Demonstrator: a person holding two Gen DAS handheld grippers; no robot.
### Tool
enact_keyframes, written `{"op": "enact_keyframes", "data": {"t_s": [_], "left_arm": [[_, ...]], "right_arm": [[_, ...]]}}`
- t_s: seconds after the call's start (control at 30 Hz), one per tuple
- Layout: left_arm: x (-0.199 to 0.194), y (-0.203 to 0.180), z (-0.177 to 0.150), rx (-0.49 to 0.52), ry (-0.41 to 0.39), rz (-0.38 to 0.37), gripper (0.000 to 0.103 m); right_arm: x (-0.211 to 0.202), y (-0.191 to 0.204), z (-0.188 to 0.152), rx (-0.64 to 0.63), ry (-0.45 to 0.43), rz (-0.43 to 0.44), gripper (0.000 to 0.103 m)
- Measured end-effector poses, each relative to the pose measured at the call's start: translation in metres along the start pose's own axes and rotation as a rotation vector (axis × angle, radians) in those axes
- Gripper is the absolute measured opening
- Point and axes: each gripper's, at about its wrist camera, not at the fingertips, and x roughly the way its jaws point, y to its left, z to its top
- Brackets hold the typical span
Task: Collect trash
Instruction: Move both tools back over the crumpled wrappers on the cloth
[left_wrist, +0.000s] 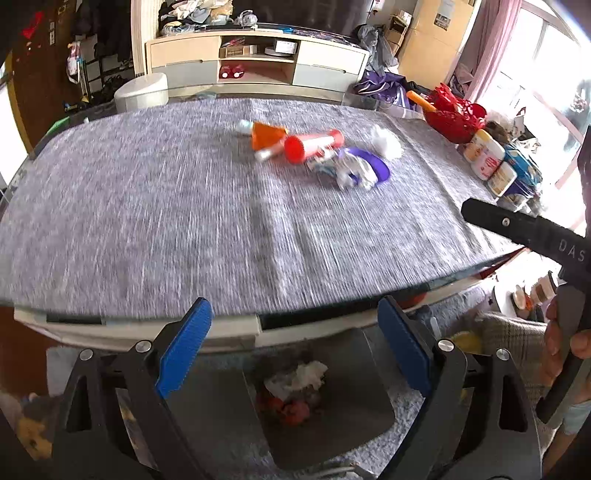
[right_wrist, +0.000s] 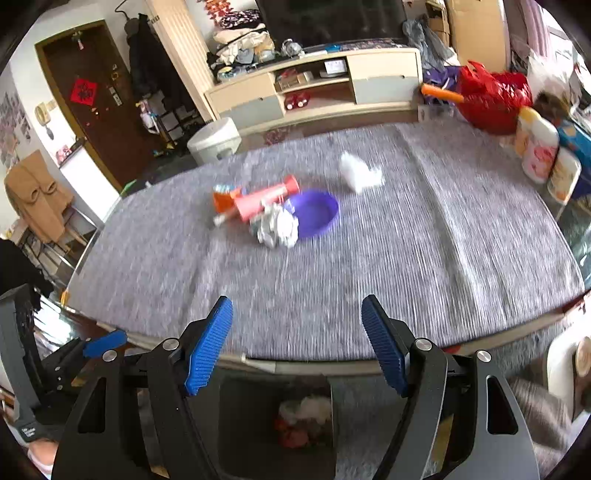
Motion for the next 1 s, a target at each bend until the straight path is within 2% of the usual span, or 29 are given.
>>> {"op": "enact_keyframes", "data": {"t_s": [0.17, 0.23, 0.3, 0.37, 0.6, 0.67, 0.73, 0.77, 0.9, 1.0], "left_arm": [[0.020, 0.009, 0.027, 0.012, 0.007, 0.010, 0.086], [0.030, 0.014, 0.037, 0.022, 0.009, 0.020, 0.086], [0.038, 0.017, 0.044, 0.024, 0.012, 0.021, 0.086], [0.046, 0.020, 0.051, 0.024, 0.011, 0.021, 0.086], [0.071, 0.019, 0.075, 0.034, 0.012, 0.000, 0.086], [0.077, 0.016, 0.078, 0.040, 0.017, -0.006, 0.086], [0.085, 0.013, 0.080, 0.048, 0.026, -0.011, 0.086], [0.088, 0.012, 0.080, 0.050, 0.029, -0.013, 0.086], [0.098, 0.007, 0.085, 0.051, 0.030, -0.034, 0.085], [0.106, 0.000, 0.092, 0.056, 0.023, -0.046, 0.080]], "right_arm": [[0.034, 0.002, 0.022, -0.006, 0.015, 0.025, 0.072], [0.049, 0.004, 0.029, -0.017, 0.026, 0.021, 0.065], [0.066, 0.005, 0.036, -0.024, 0.042, 0.026, 0.054], [0.077, 0.007, 0.040, -0.030, 0.050, 0.025, 0.050], [0.116, 0.005, 0.052, -0.048, 0.091, 0.023, 0.049], [0.124, 0.002, 0.053, -0.044, 0.104, 0.032, 0.046], [0.127, 0.000, 0.054, -0.043, 0.114, 0.047, 0.037], [0.128, -0.001, 0.054, -0.041, 0.117, 0.058, 0.028], [0.121, -0.005, 0.056, -0.031, 0.098, 0.090, 0.024], [0.106, -0.010, 0.060, -0.021, 0.058, 0.104, 0.024]]}}
